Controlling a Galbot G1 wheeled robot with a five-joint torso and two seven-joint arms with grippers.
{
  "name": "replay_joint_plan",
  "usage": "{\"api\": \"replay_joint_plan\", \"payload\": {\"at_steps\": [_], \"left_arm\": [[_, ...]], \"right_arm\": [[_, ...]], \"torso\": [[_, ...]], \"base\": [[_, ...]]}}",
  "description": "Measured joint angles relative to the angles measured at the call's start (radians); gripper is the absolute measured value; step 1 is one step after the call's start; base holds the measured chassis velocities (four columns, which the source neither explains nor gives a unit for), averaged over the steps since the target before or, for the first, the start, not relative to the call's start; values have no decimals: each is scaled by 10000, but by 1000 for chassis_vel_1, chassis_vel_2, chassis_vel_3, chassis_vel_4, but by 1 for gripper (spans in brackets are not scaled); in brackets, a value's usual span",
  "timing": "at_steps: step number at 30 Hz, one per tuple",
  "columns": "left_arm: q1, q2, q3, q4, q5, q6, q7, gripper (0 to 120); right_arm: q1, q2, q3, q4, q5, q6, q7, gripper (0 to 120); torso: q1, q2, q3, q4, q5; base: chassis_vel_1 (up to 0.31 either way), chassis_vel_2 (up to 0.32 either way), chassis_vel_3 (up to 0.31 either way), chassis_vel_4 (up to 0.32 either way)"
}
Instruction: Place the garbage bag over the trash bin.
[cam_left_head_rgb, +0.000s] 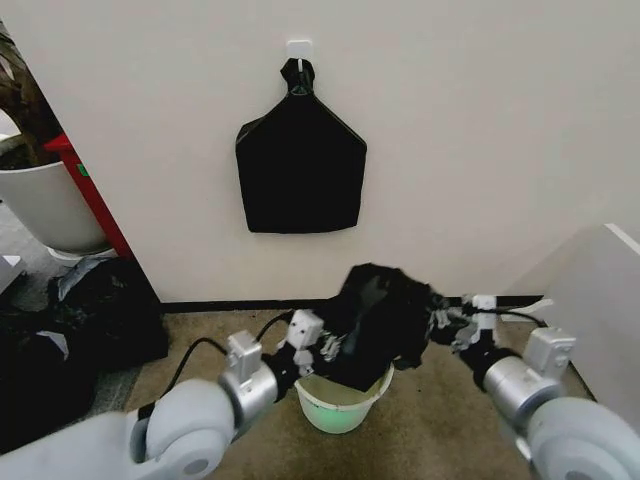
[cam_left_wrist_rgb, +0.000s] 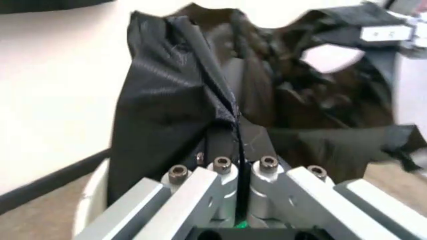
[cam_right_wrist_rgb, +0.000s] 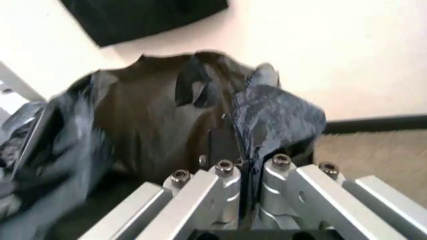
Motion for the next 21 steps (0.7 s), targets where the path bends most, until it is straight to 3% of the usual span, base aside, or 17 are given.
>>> {"api": "replay_joint_plan", "payload": {"at_steps": [2,6,7,11,14,21], "left_arm": [[269,0,-246,34,74,-19,23,0],[2384,192,-1869,-135,322,-132,174,0],[2384,192,-1869,-135,322,-132,174,0],[4417,621,-3254,-798,778,-419,337,0],[5525,674,-3485,-1043,1290,-592,429,0],[6862,462,-3525,-1073,1747,-765,437,0]], "right_arm": [[-16,68,-71,0,-19,-12,-28,0],[-179,427,-308,0,-108,-120,-72,0],[-179,427,-308,0,-108,-120,-72,0],[-576,640,-275,-1,119,-271,54,0],[-742,895,-398,-1,489,-544,284,0],[-1046,1308,-632,-1,573,-824,742,0]], "torso": [[0,0,0,0,-1],[0,-1,1,1,-3],[0,-1,1,1,-3],[0,0,-1,0,1],[0,0,-1,0,1],[0,0,-1,2,1]], "base": [[0,0,0,0],[0,0,0,0],[0,0,0,0],[0,0,0,0],[0,0,0,0],[0,0,0,0]]}}
